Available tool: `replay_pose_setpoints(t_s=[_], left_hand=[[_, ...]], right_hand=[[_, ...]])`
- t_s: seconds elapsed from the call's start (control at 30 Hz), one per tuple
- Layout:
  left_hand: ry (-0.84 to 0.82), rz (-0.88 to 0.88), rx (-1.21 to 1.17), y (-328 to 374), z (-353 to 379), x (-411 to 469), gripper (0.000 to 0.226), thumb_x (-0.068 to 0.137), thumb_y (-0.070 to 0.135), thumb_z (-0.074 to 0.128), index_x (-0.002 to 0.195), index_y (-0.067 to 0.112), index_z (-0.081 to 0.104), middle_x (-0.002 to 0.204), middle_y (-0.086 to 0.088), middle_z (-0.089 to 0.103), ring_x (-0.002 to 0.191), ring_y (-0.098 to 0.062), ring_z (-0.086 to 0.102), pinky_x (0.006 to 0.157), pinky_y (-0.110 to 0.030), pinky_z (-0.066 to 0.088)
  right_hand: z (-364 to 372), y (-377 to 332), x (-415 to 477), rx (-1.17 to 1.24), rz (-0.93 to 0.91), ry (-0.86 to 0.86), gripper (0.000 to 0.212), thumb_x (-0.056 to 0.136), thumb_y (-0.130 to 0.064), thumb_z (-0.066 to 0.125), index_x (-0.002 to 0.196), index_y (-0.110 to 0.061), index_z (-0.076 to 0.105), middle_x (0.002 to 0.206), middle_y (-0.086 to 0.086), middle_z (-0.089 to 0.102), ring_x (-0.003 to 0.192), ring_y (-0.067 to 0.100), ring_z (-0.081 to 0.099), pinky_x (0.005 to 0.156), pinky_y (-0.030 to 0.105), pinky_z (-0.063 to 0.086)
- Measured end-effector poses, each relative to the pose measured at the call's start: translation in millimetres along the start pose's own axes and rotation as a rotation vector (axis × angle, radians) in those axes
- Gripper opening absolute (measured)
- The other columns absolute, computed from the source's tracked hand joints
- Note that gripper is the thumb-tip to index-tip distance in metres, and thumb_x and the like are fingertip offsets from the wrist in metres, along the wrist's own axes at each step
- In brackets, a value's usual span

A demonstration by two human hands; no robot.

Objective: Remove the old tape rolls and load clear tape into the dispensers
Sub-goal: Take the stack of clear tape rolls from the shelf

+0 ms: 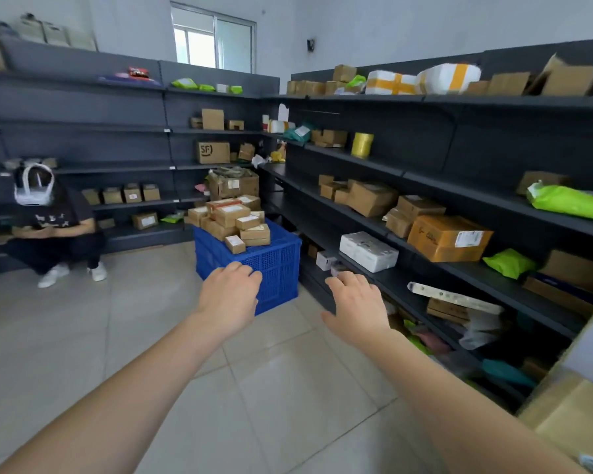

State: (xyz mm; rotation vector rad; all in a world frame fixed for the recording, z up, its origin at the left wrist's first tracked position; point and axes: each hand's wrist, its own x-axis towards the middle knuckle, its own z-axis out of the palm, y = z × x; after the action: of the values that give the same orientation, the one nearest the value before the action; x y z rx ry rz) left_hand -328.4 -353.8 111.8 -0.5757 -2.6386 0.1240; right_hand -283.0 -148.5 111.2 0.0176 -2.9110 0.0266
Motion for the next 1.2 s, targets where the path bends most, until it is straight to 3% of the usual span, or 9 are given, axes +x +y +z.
replay_pose_setpoints(t_s=[0.23, 0.53, 0.7, 0.9, 1.2], left_hand=[[0.053, 0.012, -0.013, -56.5, 34.3, 102.1, 0.03, 0.091, 0.031, 0.055, 0.119, 0.02, 0.055, 0.121, 0.005, 0.057, 0.119, -0.018, 0.047, 0.093, -0.032, 0.041], [0.074, 0.033, -0.028, -119.7, 82.8, 232.3, 0.022, 0.087, 0.027, 0.058, 0.108, 0.019, 0.059, 0.112, 0.003, 0.061, 0.111, -0.019, 0.051, 0.087, -0.031, 0.043], [0.074, 0.064, -0.073, -148.2, 115.6, 302.0, 0.033, 0.089, 0.024, 0.055, 0.122, 0.017, 0.055, 0.12, 0.002, 0.058, 0.115, -0.019, 0.048, 0.093, -0.032, 0.044], [0.1, 0.081, -0.116, -187.4, 158.9, 403.3, 0.019, 0.09, 0.025, 0.055, 0.108, 0.018, 0.054, 0.114, 0.002, 0.057, 0.111, -0.018, 0.048, 0.089, -0.033, 0.047], [0.119, 0.163, -0.161, -217.6, 209.3, 559.8, 0.037, 0.092, 0.03, 0.055, 0.128, 0.018, 0.051, 0.128, 0.001, 0.055, 0.122, -0.019, 0.046, 0.097, -0.033, 0.045]], right_hand=[[4.0, -0.5, 120.1, 0.008, 0.011, 0.075, 0.053, 0.09, -0.041, 0.058, 0.136, -0.021, 0.043, 0.142, 0.002, 0.042, 0.131, 0.023, 0.038, 0.108, 0.038, 0.033], [9.0, 7.7, 264.8, -0.04, 0.025, 0.098, 0.058, 0.092, -0.04, 0.057, 0.142, -0.019, 0.037, 0.15, 0.004, 0.037, 0.138, 0.024, 0.032, 0.111, 0.038, 0.028], [22.6, 14.7, 338.1, -0.082, 0.053, 0.113, 0.061, 0.09, -0.043, 0.058, 0.142, -0.021, 0.036, 0.149, 0.003, 0.037, 0.139, 0.024, 0.032, 0.113, 0.039, 0.027], [39.5, 20.8, 440.8, -0.141, 0.106, 0.128, 0.063, 0.09, -0.044, 0.059, 0.144, -0.021, 0.035, 0.149, 0.004, 0.037, 0.139, 0.025, 0.032, 0.113, 0.04, 0.029], [50.3, 46.0, 587.4, -0.173, 0.201, 0.147, 0.061, 0.089, -0.045, 0.059, 0.141, -0.022, 0.039, 0.144, 0.003, 0.043, 0.135, 0.024, 0.037, 0.11, 0.04, 0.032]])
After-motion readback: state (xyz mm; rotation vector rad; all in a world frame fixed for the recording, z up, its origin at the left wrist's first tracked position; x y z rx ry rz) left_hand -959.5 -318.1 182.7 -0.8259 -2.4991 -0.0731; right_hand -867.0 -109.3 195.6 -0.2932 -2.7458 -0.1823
